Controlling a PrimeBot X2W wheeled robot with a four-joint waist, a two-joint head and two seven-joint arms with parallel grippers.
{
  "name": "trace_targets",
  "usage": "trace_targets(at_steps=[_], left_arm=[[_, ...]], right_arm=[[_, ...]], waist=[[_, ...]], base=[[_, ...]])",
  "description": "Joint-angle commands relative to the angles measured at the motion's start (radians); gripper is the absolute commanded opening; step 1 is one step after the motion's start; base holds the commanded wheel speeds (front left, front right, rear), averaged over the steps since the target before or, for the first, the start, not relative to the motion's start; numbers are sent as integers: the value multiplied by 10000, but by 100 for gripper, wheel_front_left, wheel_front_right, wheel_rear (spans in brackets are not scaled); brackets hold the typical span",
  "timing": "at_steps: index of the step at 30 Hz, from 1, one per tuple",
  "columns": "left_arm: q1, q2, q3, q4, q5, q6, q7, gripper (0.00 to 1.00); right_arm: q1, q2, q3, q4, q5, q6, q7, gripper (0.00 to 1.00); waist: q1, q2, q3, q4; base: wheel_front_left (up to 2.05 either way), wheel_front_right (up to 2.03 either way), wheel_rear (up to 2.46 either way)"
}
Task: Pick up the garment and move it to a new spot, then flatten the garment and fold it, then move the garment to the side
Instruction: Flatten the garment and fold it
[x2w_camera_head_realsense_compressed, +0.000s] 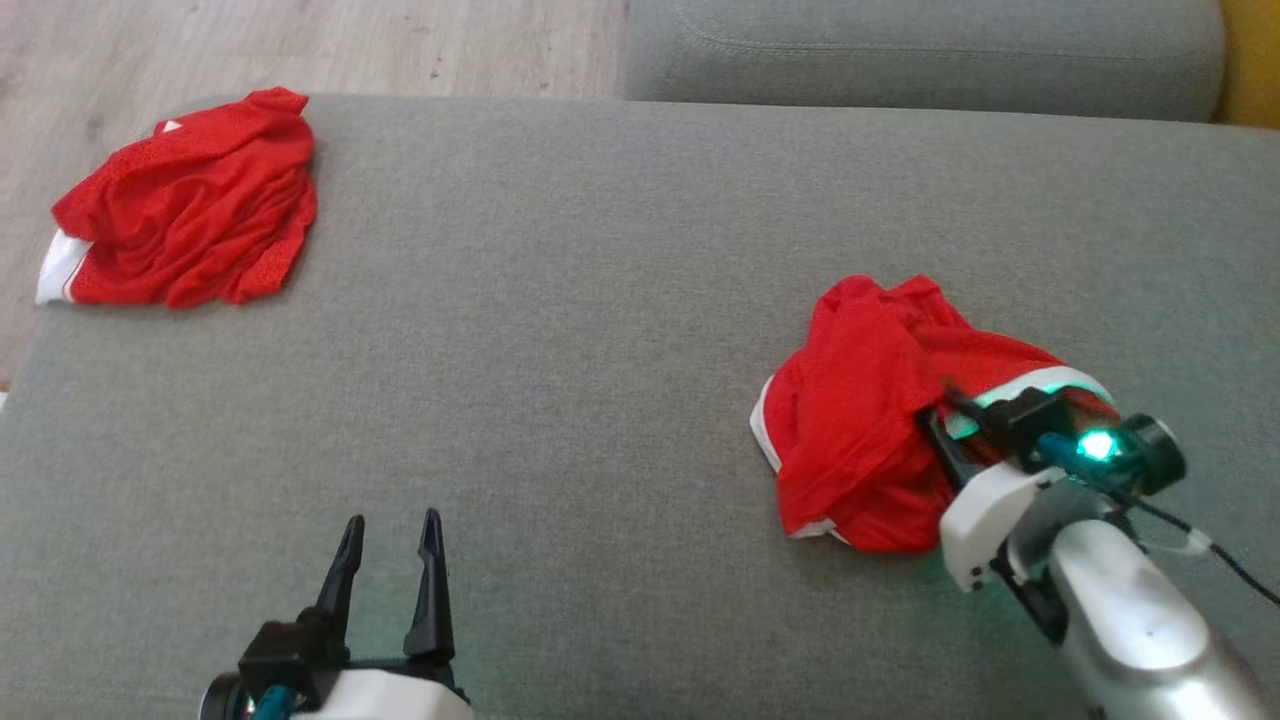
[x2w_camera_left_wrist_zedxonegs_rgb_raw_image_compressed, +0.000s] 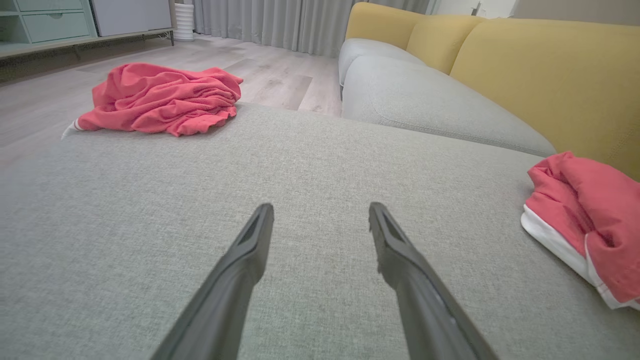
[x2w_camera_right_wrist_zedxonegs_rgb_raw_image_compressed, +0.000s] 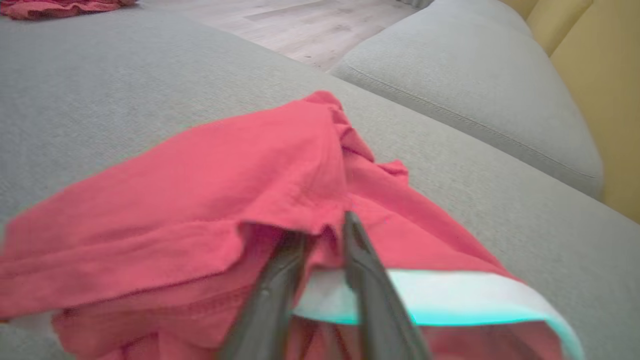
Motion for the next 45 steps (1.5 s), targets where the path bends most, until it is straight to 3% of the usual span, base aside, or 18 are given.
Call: trace_targets(at_steps=[1,12,20,21,23,29,33,39,45], left_arm=[[-535,101,332,-222,-64,20,-130,100],[-635,-1,307,-52,-119,-47,-199,100],[-772,-160,209,97,-119,-133,-234,100],[-805,-196,184,131,-115,-147,-238,100],[-878,-273,125,204,-101,-185,-246,100],[-1005,-433,66,428,-72,-239,-269,100],[-884,-420,137,474,-49,-246,-285,100],[-677,-334,197,395,4,-222,-293,100],[-510,-257,176,245,30,-187,-295,100]], right_arm=[[-406,131,278,-322,125,37,-120,0],[-1548,1114,1937,-1284,557,37,40,0],[-2874,1790,3000,-425,1175,37,652,0],[-3011,1849,3033,-196,1345,37,734,20],[-3257,1916,3092,268,1551,37,858,100],[-3629,1949,3866,629,2616,37,912,100],[-3772,1951,3904,955,2711,37,583,100],[-3617,1909,2600,1489,2360,37,-523,100],[-2936,967,1137,1760,1831,37,-963,100]], waist=[[0,0,30,73],[0,0,22,346],[0,0,99,828],[0,0,120,911],[0,0,163,1072],[0,0,172,1253],[0,0,-11,935],[0,0,-345,331],[0,0,-493,-144]], base=[[0,0,0],[0,0,0],[0,0,0],[0,0,0],[0,0,0],[0,0,0],[0,0,0],[0,0,0],[0,0,0]])
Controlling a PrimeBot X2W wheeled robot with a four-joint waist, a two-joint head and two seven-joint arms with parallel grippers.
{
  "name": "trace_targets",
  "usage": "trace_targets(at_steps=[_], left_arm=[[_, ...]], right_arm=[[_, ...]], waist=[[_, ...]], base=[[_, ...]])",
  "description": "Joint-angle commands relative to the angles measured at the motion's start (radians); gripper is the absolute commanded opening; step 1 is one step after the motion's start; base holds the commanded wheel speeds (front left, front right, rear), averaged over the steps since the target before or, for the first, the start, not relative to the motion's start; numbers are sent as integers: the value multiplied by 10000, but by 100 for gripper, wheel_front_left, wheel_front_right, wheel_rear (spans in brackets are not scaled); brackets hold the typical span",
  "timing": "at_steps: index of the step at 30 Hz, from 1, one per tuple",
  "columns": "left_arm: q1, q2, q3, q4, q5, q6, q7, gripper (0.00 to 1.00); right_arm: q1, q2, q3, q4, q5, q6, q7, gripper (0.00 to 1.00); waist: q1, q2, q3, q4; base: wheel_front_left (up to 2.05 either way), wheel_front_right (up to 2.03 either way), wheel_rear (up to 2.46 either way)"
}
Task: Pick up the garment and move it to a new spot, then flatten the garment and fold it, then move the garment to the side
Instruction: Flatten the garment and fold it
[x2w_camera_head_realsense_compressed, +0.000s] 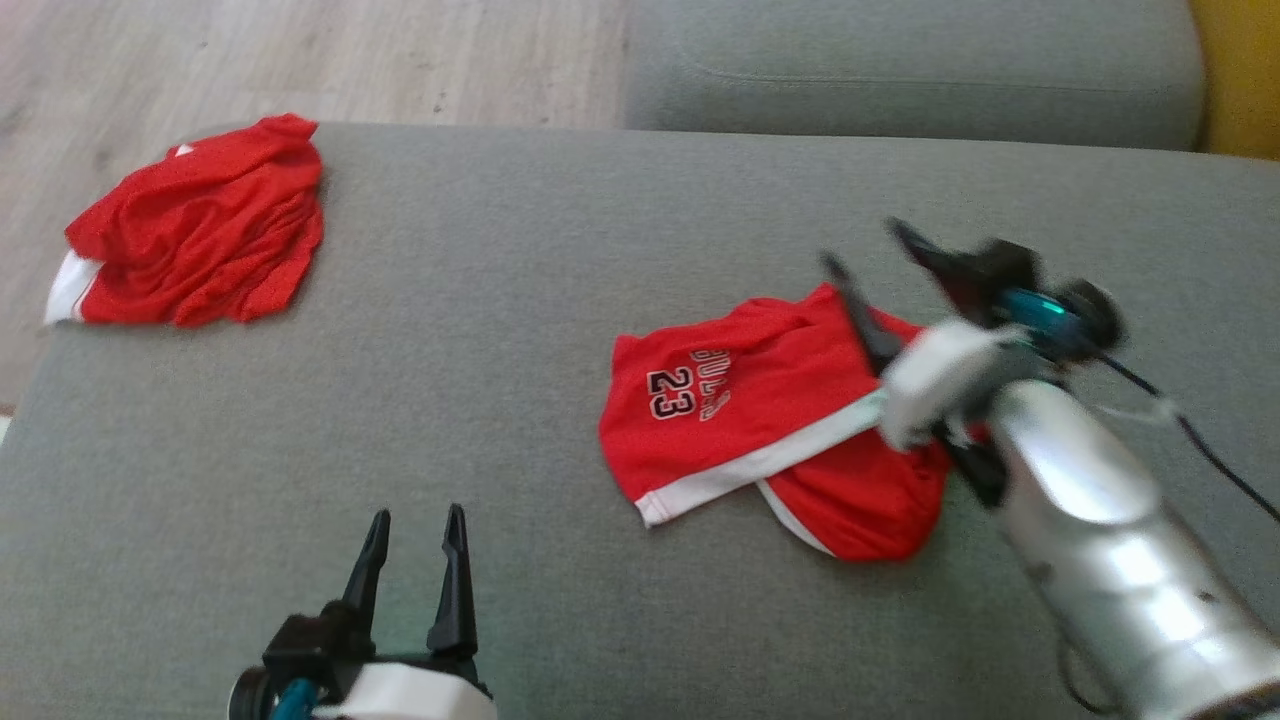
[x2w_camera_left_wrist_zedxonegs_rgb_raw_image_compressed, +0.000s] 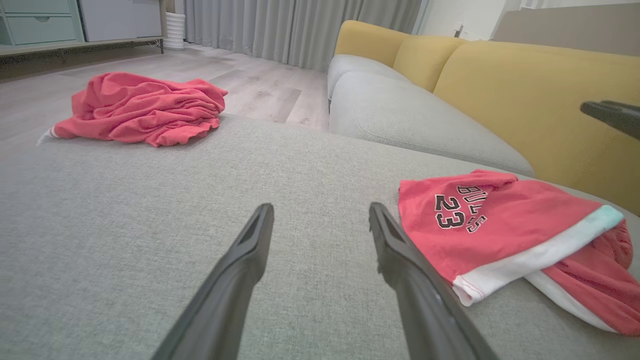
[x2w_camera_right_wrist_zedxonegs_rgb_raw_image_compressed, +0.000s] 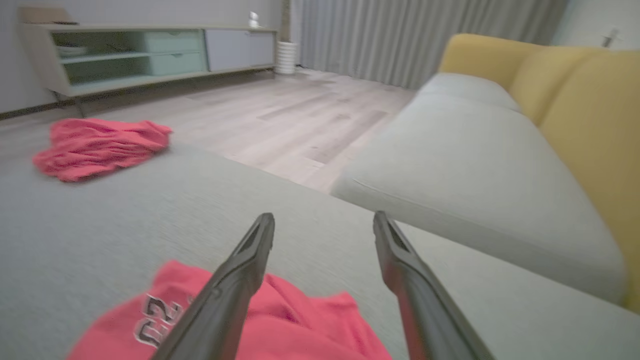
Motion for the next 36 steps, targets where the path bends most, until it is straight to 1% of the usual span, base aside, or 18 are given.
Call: trace_targets(at_steps=[1,4,9,11,15,19,24,32,33,34,35,36], left_arm=[[-136,139,288,-310,102,13,-115,100],[-77,168,249,-362,102,26,-97,100],[-42,228,224,-467,87,60,-55,100],[-65,262,219,-509,85,63,-32,100],[-133,308,202,-556,96,70,7,100],[-277,355,164,-587,128,72,55,100],[-428,410,128,-624,167,90,103,100],[-548,457,123,-627,148,93,90,100],[-562,460,122,-620,144,90,85,100],[-578,460,121,-612,139,86,80,100],[-595,461,120,-605,135,80,75,100],[-612,461,121,-598,129,75,69,100]], right_arm=[[308,-271,-299,-190,-111,37,-144,100],[932,-717,-992,-233,-148,37,-214,100],[1951,-1264,-2022,-363,-149,37,-159,100],[2241,-1377,-2282,-423,-217,37,-22,100],[2464,-1360,-2497,-551,-184,37,242,100],[2396,-1189,-2628,-675,1,37,642,100],[2159,-1064,-2381,-408,493,37,1472,100],[1707,-1397,-1816,1,1629,37,2142,100],[1662,-1419,-1722,23,1814,37,2234,97],[1616,-1435,-1646,33,2023,37,2321,89],[1568,-1463,-1559,30,2207,37,2392,75],[1515,-1508,-1466,27,2349,37,2435,48]], waist=[[0,0,-68,-192],[0,0,-67,-315],[0,0,4,-426],[0,0,63,-435],[0,0,187,-405],[0,0,410,-254],[0,0,684,55],[0,0,975,426],[0,0,998,444],[0,0,1020,458],[0,0,1041,467],[0,0,1061,472]], base=[[0,0,0],[0,0,0],[0,0,0],[0,0,0],[0,0,0],[0,0,0],[0,0,0],[0,0,0],[0,0,0],[0,0,0],[0,0,0],[0,0,0]])
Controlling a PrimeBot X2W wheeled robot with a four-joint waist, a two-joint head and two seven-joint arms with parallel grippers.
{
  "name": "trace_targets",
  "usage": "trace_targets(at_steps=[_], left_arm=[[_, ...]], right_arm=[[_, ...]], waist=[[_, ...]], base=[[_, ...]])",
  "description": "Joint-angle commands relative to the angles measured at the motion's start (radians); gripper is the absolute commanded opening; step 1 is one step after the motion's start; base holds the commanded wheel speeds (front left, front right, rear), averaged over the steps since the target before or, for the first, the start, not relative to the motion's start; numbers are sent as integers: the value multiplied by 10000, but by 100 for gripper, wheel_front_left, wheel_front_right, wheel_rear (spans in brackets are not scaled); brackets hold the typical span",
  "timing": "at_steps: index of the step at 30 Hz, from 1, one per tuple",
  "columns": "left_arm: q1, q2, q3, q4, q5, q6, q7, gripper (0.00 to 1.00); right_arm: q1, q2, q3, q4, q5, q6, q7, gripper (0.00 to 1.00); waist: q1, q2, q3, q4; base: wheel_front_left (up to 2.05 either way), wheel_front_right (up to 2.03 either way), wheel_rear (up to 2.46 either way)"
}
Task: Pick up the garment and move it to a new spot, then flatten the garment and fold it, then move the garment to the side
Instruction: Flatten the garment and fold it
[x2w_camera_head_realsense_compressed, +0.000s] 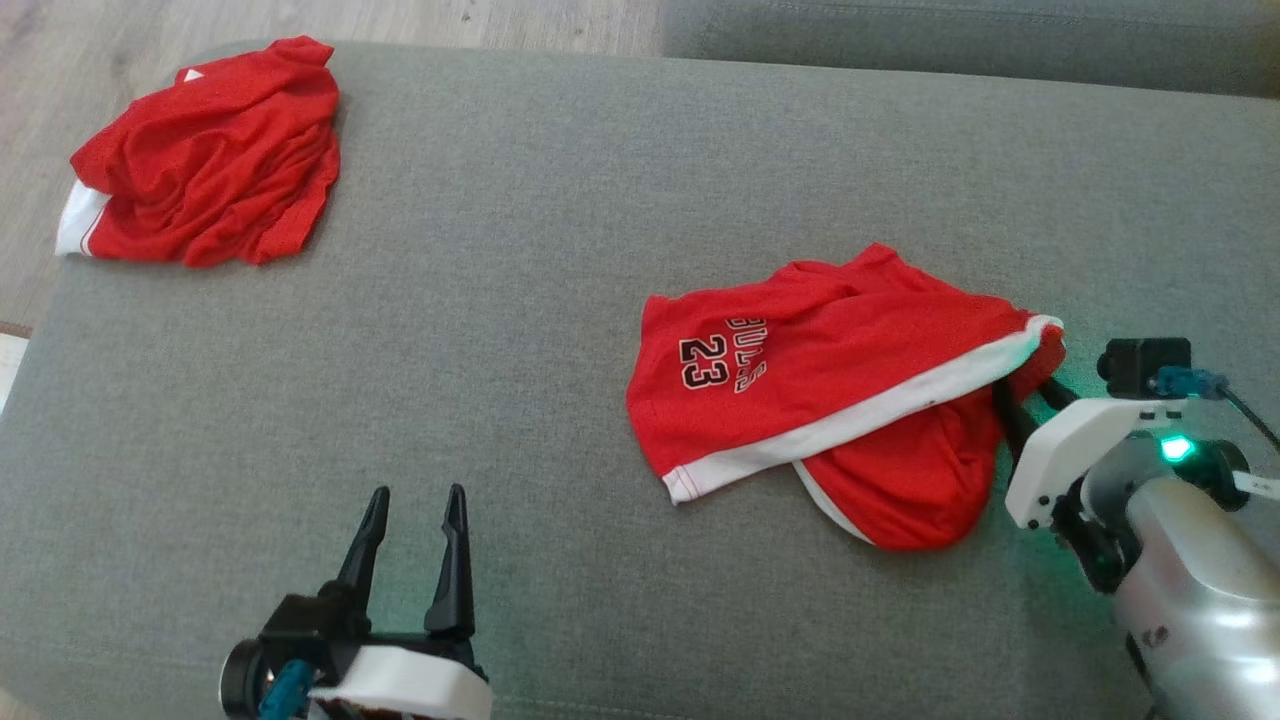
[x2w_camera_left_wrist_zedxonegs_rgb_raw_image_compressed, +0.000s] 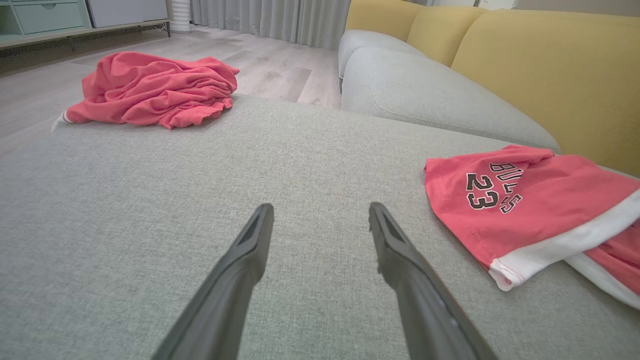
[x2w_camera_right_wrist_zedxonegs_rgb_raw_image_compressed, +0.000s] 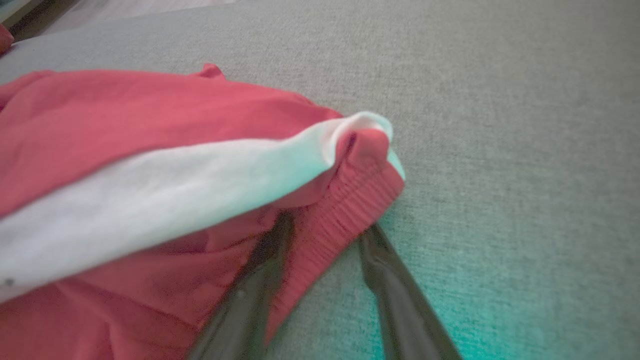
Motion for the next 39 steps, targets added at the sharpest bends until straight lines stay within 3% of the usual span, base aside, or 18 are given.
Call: trace_targets(at_steps=[1,3,7,14,19,26,39], left_arm=[[-425,155,329,-252,40,46,-53,100],[-453,155,330,-227,32,45,-63,100],[-469,164,367,-170,4,73,-83,100],[-409,163,379,-126,-45,105,-111,100],[-328,179,399,-140,-87,140,-126,100],[-191,206,444,-204,-134,202,-146,100],[-210,290,393,-307,-157,252,-125,100]], right_arm=[[-352,-259,356,-231,231,37,14,33],[-512,-415,529,-252,290,37,-188,0],[-953,-656,881,-296,-29,37,-958,0],[-1710,-1051,1726,-639,-1729,37,-2190,0],[-1509,-1644,2448,-1160,-2832,37,-2411,0],[-104,-2132,3120,-2091,-2926,37,-2064,0],[2298,-1339,2444,-3291,-2797,37,-1557,1]], waist=[[0,0,44,8],[0,0,70,-2],[0,0,51,-127],[0,0,-171,-567],[0,0,-330,-886],[0,0,-460,-1229],[0,0,-539,-1596]], base=[[0,0,0],[0,0,0],[0,0,0],[0,0,0],[0,0,0],[0,0,0],[0,0,0]])
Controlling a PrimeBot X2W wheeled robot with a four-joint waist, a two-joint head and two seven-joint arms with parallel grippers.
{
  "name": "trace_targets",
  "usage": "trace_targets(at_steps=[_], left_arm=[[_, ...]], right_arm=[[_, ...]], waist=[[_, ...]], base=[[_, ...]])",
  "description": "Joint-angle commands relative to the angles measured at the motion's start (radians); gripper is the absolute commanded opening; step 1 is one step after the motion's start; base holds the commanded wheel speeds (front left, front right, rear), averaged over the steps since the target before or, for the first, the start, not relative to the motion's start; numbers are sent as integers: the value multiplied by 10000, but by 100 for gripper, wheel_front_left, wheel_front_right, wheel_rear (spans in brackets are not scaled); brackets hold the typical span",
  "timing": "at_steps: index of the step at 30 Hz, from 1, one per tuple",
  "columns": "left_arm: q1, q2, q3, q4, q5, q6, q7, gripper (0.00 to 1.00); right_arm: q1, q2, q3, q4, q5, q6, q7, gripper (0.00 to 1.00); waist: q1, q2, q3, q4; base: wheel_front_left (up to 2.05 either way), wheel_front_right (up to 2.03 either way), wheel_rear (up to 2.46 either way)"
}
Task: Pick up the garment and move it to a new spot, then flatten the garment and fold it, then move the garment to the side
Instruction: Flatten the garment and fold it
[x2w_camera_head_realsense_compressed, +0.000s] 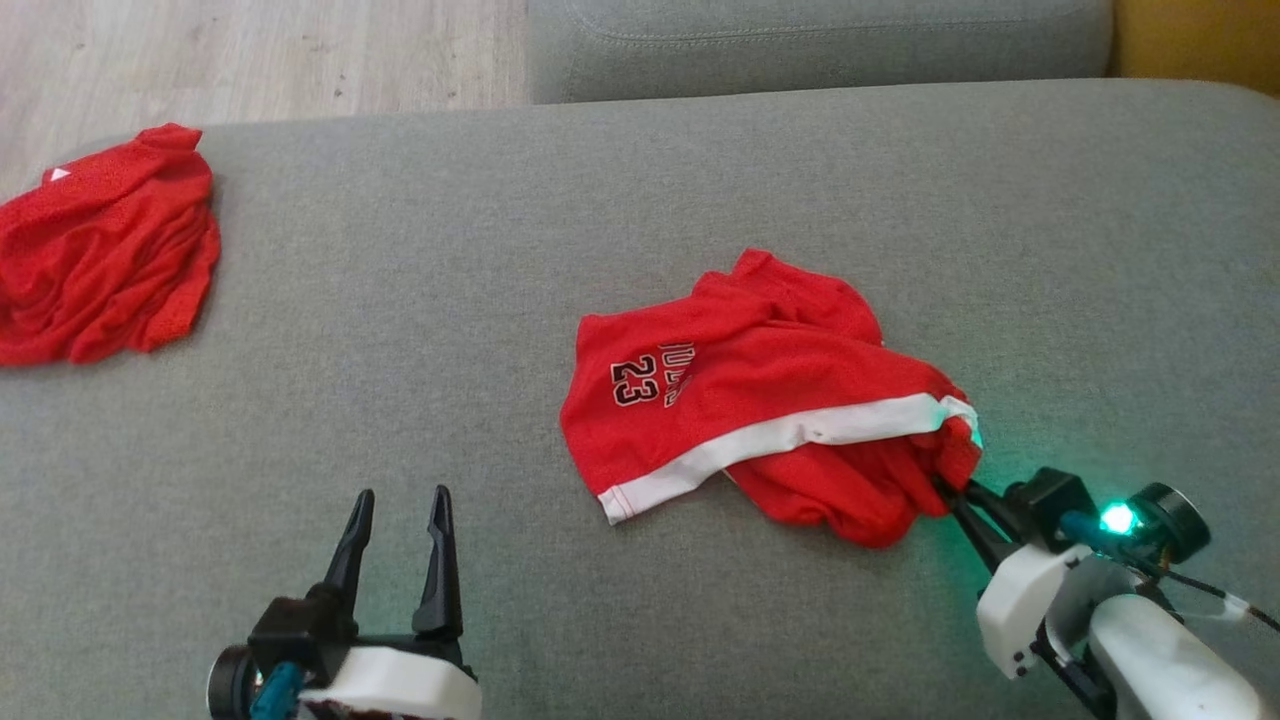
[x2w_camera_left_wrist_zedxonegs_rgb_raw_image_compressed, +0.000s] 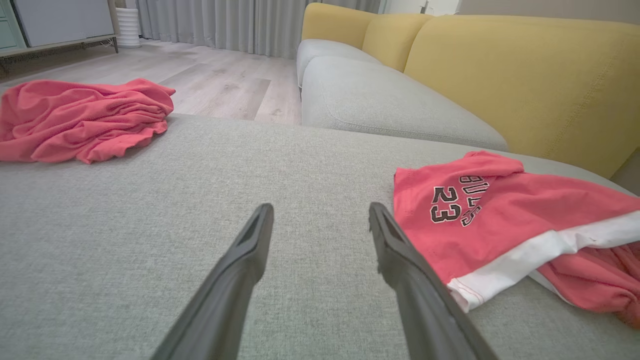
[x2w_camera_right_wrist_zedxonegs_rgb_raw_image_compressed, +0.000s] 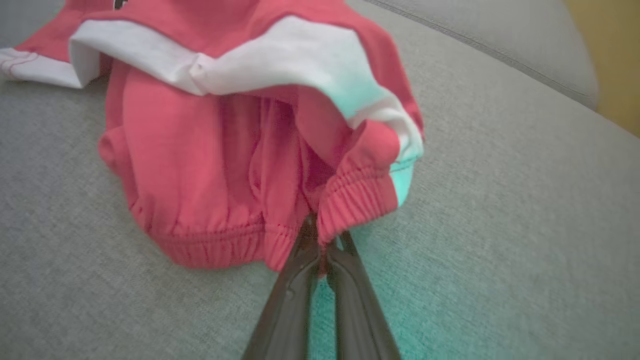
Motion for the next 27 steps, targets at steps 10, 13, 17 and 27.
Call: trace_targets(at_steps=[10,13,17,27], left_arm=[[-280,48,-134,-197,37,-155,10,100],[-462,-96,-594,-39,179,-406,172,100],[-858,-341,-1205,472,365,-795,401,100],[-2392,-756,-2026,3055,796,-1399,811,100]], right_arm=[[622,452,-1663,-704,-415,37,-248,100],[805,534,-2097,-1051,-453,37,-227,100],[1001,646,-2667,-1731,-533,37,-176,100],[1143,1195,-3354,-3446,-835,37,83,100]], waist=[[0,0,-280,-219],[0,0,-296,-381],[0,0,-260,-691],[0,0,160,-1534]], base=[[0,0,0],[0,0,0],[0,0,0],[0,0,0]])
